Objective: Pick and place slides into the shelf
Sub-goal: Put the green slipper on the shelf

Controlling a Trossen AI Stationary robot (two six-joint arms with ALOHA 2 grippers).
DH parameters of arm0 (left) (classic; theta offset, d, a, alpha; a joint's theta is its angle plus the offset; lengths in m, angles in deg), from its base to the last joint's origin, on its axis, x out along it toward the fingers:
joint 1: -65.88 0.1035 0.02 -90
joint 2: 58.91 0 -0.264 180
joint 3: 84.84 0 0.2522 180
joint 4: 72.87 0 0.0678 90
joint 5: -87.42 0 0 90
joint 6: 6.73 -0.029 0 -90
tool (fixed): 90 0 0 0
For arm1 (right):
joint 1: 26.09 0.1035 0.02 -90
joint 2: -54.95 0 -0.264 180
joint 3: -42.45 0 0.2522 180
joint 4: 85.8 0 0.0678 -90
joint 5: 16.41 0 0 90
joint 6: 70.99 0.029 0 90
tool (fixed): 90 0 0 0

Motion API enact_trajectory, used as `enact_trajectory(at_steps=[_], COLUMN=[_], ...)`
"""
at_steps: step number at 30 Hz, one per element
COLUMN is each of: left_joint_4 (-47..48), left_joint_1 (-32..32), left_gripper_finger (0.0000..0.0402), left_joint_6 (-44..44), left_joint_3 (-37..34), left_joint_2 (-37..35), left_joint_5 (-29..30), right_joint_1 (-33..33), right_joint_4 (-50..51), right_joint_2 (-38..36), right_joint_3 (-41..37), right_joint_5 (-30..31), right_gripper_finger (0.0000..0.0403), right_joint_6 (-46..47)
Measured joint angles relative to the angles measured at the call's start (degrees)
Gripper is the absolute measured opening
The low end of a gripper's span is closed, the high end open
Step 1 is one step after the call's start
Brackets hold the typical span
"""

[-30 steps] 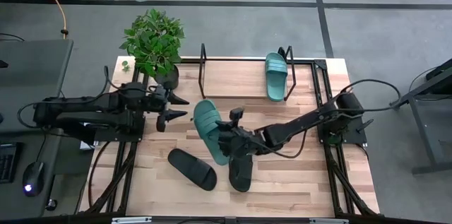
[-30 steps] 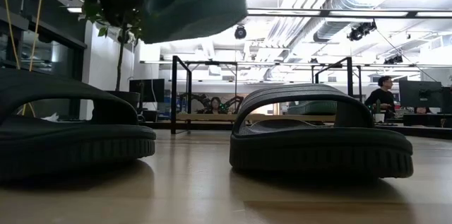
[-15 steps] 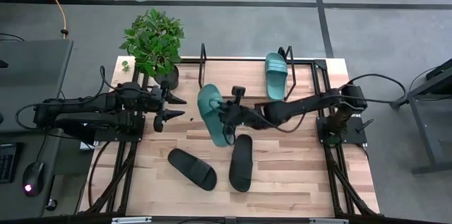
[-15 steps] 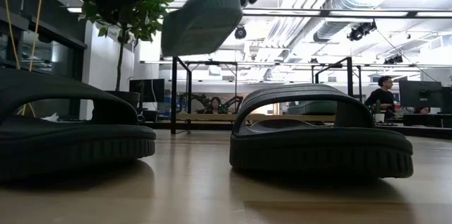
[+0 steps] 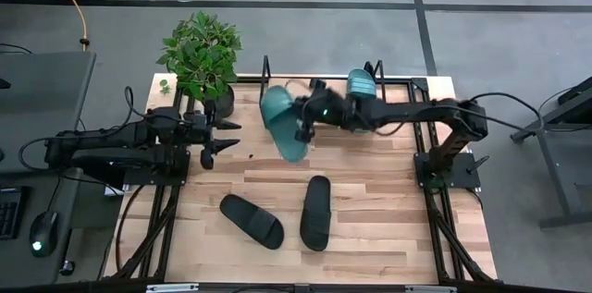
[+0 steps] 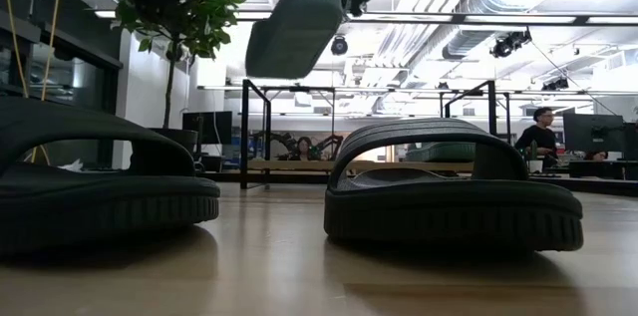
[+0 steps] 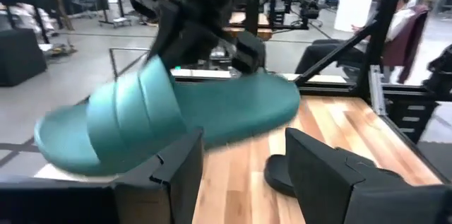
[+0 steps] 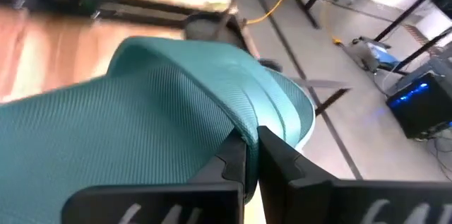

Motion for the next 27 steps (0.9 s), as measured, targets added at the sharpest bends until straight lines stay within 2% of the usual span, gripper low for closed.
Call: enact_trajectory(at_steps=[7, 11, 14, 17, 21, 27], left_joint_4=[-0.13, -0.87, -2.7, -4.29, -6.31, -6.29], left_joint_1=[0.0, 0.0, 0.0, 0.0, 0.0, 0.0], left_gripper_finger=[0.0184, 0.0184, 0.0184, 0.0184, 0.0184, 0.0184], left_joint_6=[-1.39, -2.37, -3.06, -3.19, -3.06, -2.74], left_joint_3=[0.0, 0.0, 0.0, 0.0, 0.0, 0.0], left_joint_2=[-0.11, -0.13, -0.13, -0.13, -0.09, -0.09], left_joint_5=[2.57, 2.88, 3.43, 3.61, 3.64, 3.64], right_joint_1=[-3.87, -6.01, -8.05, -9.18, -9.94, -13.61], right_joint_4=[0.7, -4.62, -14.55, -24.3, -29.1, -29.39], right_joint_2=[-5.96, -12.53, -18.49, -23.92, -27.53, -27.37], right_joint_3=[-2.25, -11.51, -21.67, -29.76, -35.24, -38.67], right_joint_5=[-0.63, -1.79, -4.22, -3.82, -1.15, 0.31], right_gripper_finger=[0.0, 0.0, 0.0, 0.0, 0.0, 0.0], right_joint_6=[-0.24, -0.5, -0.17, -0.1, -0.67, -1.14])
